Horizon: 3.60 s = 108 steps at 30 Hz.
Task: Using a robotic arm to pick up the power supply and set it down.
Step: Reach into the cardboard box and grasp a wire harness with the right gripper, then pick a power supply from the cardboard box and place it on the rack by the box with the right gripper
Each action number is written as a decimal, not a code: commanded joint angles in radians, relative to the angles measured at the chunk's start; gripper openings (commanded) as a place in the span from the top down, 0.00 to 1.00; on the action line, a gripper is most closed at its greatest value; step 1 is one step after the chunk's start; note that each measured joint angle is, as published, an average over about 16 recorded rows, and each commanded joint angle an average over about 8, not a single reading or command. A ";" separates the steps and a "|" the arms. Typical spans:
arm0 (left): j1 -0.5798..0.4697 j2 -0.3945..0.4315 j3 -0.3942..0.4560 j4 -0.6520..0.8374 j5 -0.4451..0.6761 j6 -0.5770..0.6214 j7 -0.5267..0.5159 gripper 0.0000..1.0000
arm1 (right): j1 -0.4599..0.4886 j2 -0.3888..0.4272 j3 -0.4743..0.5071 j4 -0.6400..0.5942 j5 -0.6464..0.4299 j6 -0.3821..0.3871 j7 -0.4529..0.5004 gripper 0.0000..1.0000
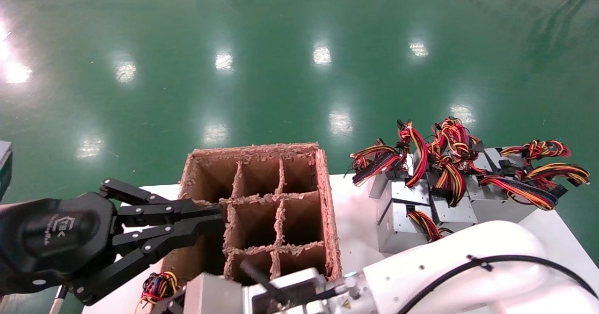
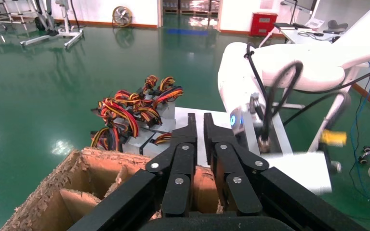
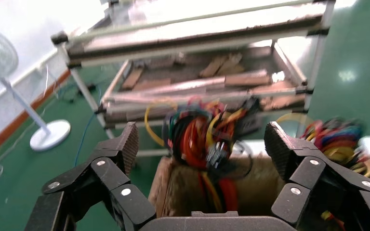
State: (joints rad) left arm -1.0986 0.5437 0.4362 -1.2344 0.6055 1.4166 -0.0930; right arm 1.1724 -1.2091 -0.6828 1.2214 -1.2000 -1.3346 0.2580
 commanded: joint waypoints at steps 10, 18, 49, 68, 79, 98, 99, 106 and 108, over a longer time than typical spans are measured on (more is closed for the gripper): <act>0.000 0.000 0.000 0.000 0.000 0.000 0.000 1.00 | 0.001 -0.037 -0.025 -0.017 -0.032 0.012 0.002 1.00; 0.000 0.000 0.000 0.000 0.000 0.000 0.000 1.00 | 0.003 -0.036 -0.025 -0.028 -0.030 0.004 -0.006 1.00; 0.000 0.000 0.000 0.000 0.000 0.000 0.000 1.00 | -0.047 0.039 0.060 0.002 0.131 -0.033 -0.006 1.00; 0.000 0.000 0.000 0.000 0.000 0.000 0.000 1.00 | -0.125 0.079 0.241 -0.079 0.505 -0.190 -0.139 1.00; 0.000 0.000 0.000 0.000 0.000 0.000 0.000 1.00 | -0.066 0.077 0.285 -0.108 0.679 -0.234 -0.123 1.00; 0.000 0.000 0.000 0.000 0.000 0.000 0.000 1.00 | -0.132 0.288 0.413 0.004 0.811 -0.139 -0.079 1.00; 0.000 0.000 0.000 0.000 0.000 0.000 0.000 1.00 | -0.141 0.305 0.426 0.007 0.818 -0.133 -0.082 1.00; 0.000 0.000 0.000 0.000 0.000 0.000 0.000 1.00 | -0.218 0.471 0.532 0.017 0.846 -0.081 -0.115 1.00; 0.000 0.000 0.000 0.000 0.000 0.000 0.000 1.00 | -0.248 0.521 0.567 0.012 0.856 -0.066 -0.127 1.00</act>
State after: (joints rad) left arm -1.0987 0.5436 0.4362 -1.2344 0.6055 1.4166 -0.0929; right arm 0.9175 -0.6961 -0.1152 1.2300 -0.3448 -1.3948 0.1261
